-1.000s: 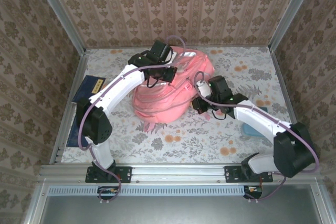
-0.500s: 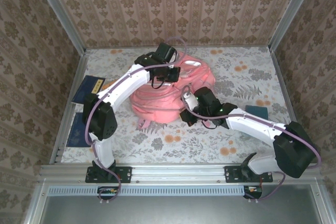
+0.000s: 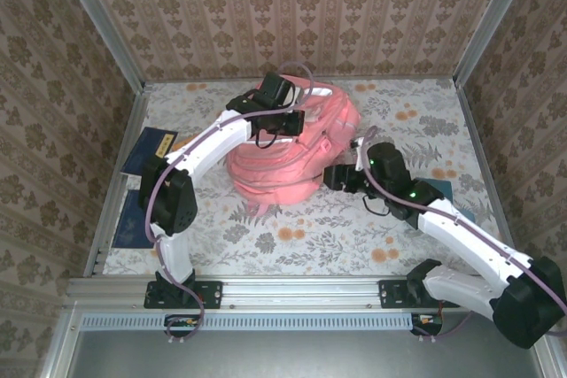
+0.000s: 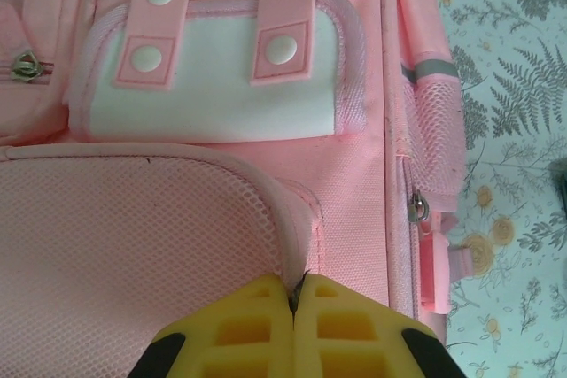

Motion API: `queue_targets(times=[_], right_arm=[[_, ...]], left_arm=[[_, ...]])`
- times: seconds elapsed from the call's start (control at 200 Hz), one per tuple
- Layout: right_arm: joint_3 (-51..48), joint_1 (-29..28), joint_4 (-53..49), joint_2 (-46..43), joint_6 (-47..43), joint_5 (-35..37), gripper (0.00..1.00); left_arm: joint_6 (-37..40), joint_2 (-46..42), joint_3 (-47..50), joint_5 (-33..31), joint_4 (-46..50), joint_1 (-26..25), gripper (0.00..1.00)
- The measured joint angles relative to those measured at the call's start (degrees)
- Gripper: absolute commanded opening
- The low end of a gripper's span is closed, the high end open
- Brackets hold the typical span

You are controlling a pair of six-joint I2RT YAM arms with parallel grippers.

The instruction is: Pack the student bag

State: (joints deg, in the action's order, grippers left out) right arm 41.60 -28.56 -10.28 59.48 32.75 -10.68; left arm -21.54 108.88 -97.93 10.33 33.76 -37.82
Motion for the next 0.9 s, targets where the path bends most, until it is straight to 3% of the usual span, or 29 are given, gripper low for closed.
queue_targets(times=[0.395, 0.9], right_arm=[[2.6, 2.56, 2.21, 15.52, 21.79, -4.96, 0.55], [3.19, 3.34, 17.7, 27.21, 32.41, -8.85, 0.39]], left_arm=[[1.33, -0.09, 0.33, 1.68, 0.02, 0.04, 0.0], [1.44, -0.11, 0.33, 2.99, 0.0, 0.07, 0.0]])
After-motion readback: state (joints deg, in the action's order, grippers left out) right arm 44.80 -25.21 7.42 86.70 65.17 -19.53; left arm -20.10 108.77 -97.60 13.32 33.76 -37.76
